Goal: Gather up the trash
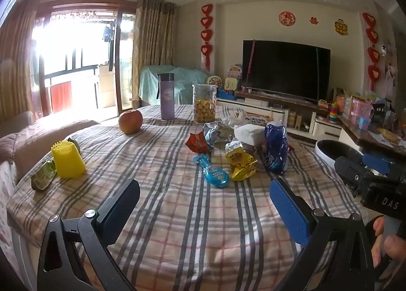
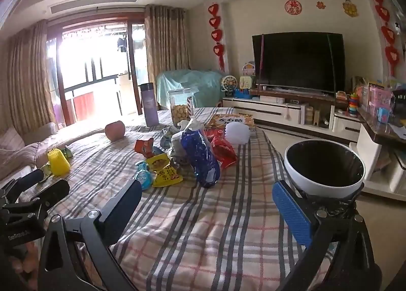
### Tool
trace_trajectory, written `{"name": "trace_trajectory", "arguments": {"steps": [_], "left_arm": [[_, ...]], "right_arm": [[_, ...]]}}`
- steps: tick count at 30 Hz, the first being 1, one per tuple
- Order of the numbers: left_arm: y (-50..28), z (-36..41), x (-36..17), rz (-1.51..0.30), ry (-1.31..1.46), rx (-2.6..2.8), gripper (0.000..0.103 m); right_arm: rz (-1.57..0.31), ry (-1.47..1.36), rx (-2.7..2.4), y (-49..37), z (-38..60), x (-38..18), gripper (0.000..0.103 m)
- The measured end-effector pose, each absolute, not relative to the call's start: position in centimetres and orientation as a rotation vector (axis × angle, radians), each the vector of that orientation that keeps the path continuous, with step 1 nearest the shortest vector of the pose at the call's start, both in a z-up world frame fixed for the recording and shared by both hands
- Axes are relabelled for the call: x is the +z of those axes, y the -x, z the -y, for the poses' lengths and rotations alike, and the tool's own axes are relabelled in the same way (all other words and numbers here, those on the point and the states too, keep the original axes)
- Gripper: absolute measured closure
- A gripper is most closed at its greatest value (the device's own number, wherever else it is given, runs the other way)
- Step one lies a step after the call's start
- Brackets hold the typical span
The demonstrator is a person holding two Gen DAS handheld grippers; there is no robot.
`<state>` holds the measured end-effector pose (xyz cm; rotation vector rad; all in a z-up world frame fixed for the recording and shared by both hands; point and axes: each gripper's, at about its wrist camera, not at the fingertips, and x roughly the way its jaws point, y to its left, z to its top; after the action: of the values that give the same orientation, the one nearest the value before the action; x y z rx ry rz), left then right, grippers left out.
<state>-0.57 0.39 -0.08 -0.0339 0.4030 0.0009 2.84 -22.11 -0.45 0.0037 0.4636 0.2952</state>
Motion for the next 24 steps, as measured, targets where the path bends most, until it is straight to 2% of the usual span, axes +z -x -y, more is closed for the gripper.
{"name": "trace_trajectory", "arguments": {"steps": [24], "left_arm": [[0.48,-0.25,-0.12,-0.400,0.036,-0.007,0.001]], "right_arm": [[-0.465,-0.022,0.318,-2.94,22.11,-0.51,0.000]]}}
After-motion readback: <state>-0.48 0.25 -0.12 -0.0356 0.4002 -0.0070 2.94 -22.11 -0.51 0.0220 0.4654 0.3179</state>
